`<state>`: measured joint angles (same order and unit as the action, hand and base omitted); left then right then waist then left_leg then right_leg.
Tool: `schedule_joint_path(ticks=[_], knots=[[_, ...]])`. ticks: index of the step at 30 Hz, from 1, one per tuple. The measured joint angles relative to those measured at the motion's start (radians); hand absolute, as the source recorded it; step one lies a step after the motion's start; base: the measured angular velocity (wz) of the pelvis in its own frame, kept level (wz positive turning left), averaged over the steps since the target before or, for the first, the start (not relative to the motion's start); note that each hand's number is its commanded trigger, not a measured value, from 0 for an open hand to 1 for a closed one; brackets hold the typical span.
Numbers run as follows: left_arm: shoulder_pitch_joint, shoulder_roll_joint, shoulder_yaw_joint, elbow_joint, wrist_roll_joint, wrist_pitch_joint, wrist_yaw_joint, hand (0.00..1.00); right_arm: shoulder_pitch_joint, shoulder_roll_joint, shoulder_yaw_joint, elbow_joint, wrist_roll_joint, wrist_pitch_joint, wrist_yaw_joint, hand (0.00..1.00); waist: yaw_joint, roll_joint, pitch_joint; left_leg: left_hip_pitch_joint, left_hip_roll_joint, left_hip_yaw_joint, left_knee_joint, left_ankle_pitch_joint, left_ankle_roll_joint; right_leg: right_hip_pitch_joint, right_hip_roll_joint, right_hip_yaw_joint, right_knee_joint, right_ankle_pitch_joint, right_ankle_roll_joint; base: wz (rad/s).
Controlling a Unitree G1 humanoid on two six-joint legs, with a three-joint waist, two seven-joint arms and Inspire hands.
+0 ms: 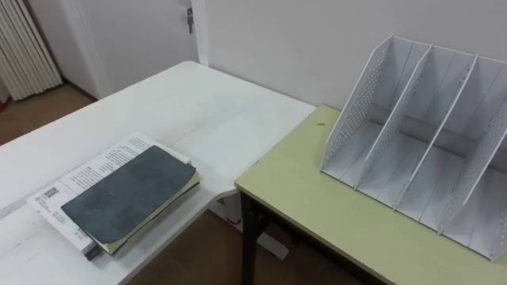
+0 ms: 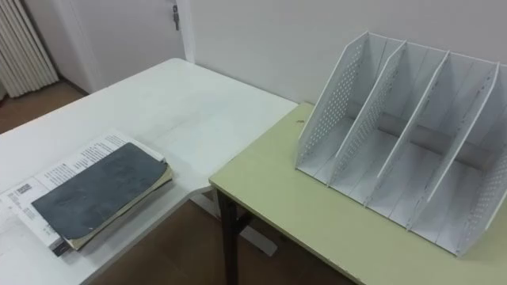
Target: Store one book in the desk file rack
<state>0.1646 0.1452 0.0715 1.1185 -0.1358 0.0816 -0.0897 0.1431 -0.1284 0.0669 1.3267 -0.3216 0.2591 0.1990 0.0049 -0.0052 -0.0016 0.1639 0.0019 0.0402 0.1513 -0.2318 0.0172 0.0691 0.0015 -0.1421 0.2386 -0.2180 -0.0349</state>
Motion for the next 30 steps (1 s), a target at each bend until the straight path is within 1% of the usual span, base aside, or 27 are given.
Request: schedule_joint_path(ticks=[9, 15, 20, 23, 27, 30], knots=[[0.0, 0.0, -0.001, 0.0, -0.001, -0.001, 0.001, 0.0, 0.0, 0.0, 0.001, -0.001, 0.003, -0.001, 0.0, 0.0, 0.0, -0.001, 0.0002, 0.001, 0.0, 0.0, 0.0, 0.0, 0.0, 0.0, -0.002, 0.001, 0.0, 0.0, 0.0, 0.0], [0.001, 0.0, -0.007, 0.0, -0.001, -0.008, 0.01, 0.0, -0.002, 0.0, -0.001, 0.0, -0.001, -0.019, -0.003, 0.0, -0.001, -0.001, 0.0007, 0.001, 0.0, 0.0, 0.0, 0.0, 0.0, 0.001, -0.001, 0.002, 0.0, 0.0, 0.0, 0.0], [0.003, 0.0, -0.006, 0.0, 0.0, -0.018, 0.013, 0.0, -0.002, 0.001, -0.001, 0.0, -0.001, -0.022, -0.003, 0.0, -0.001, -0.004, 0.0023, 0.001, 0.0, 0.0, 0.0, 0.0, 0.0, 0.0, -0.001, 0.003, 0.0, 0.0, 0.0, 0.0], [0.001, 0.0, -0.008, 0.0, 0.003, -0.023, 0.018, 0.0, -0.006, 0.0, -0.008, -0.007, -0.004, -0.031, -0.002, 0.0, -0.003, -0.007, 0.0027, -0.001, 0.0, 0.0, 0.0, 0.0, 0.0, -0.001, -0.002, 0.003, 0.0, 0.0, 0.0, 0.0], [-0.007, 0.001, -0.015, -0.002, 0.067, -0.043, 0.023, 0.0, -0.008, 0.0, -0.011, -0.01, -0.006, -0.063, -0.001, 0.0, -0.003, -0.01, 0.0029, 0.0, 0.0, 0.0, 0.0, 0.0, 0.0, 0.0, -0.002, 0.004, -0.001, 0.0, 0.0, 0.0], [-0.021, 0.001, -0.018, -0.016, 0.14, -0.044, 0.023, 0.0, -0.013, 0.0, -0.01, -0.01, -0.002, -0.073, -0.001, 0.0, -0.003, -0.01, 0.0029, 0.0, 0.0, 0.003, 0.0, 0.0, 0.0, -0.001, -0.002, 0.003, -0.001, 0.0, 0.0, 0.0]])
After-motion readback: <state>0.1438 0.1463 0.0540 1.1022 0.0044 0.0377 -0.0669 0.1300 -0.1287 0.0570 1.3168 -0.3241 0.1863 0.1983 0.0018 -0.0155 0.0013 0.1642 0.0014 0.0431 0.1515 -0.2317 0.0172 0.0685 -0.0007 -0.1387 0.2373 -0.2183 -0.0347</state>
